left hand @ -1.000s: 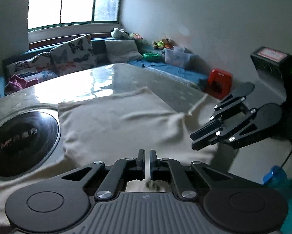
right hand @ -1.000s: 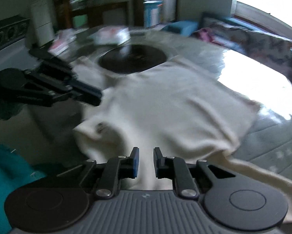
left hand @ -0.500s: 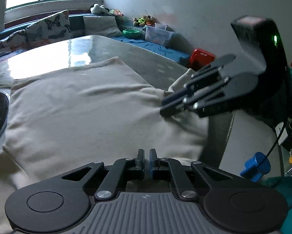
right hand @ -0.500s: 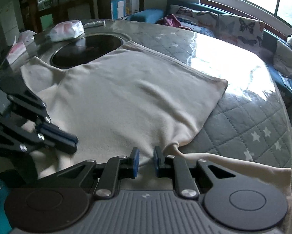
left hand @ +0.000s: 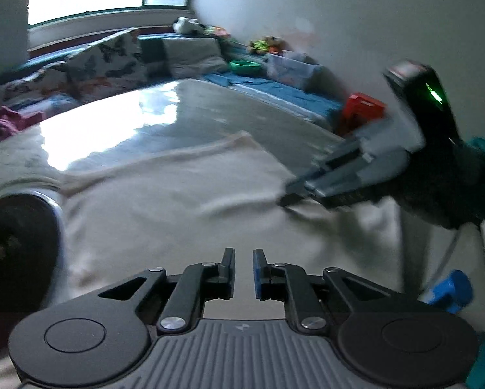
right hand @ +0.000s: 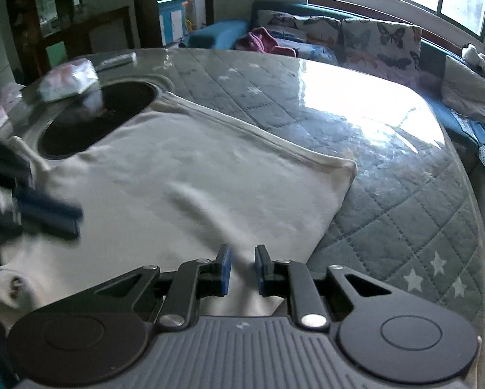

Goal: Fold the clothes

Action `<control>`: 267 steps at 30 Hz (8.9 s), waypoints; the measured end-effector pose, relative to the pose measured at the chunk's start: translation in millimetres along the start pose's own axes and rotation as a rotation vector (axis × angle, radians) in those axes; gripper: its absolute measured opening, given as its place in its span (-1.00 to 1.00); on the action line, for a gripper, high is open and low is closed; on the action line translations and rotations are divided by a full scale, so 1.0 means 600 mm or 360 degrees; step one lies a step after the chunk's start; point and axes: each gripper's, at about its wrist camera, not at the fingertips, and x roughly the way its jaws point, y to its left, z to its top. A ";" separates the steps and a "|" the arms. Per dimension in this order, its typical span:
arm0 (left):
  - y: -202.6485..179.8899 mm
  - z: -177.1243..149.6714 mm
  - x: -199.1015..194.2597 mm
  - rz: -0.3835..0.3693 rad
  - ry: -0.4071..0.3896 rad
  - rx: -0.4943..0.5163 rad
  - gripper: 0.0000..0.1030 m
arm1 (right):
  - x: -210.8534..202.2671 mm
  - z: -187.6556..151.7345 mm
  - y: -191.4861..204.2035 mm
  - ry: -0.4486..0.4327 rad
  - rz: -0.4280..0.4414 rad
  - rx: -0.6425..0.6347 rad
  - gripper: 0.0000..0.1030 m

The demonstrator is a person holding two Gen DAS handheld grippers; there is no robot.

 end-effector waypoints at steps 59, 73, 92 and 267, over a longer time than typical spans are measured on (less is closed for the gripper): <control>0.138 -0.061 -0.088 0.0736 -0.0137 -0.0572 -0.56 | 0.030 0.029 0.110 -0.0012 0.0213 -0.0346 -0.38; 0.174 -0.221 -0.253 0.1344 -0.0246 -0.1117 -0.06 | -0.023 -0.023 0.269 -0.0084 0.0425 -0.0719 -0.28; 0.213 -0.257 -0.255 0.1314 -0.0321 -0.1279 -0.87 | -0.004 -0.014 0.305 -0.0071 0.0443 -0.0706 -0.28; -0.153 -0.018 0.030 0.0017 -0.0167 0.0088 -0.64 | -0.152 -0.217 -0.127 -0.0246 -0.0628 0.0641 -0.46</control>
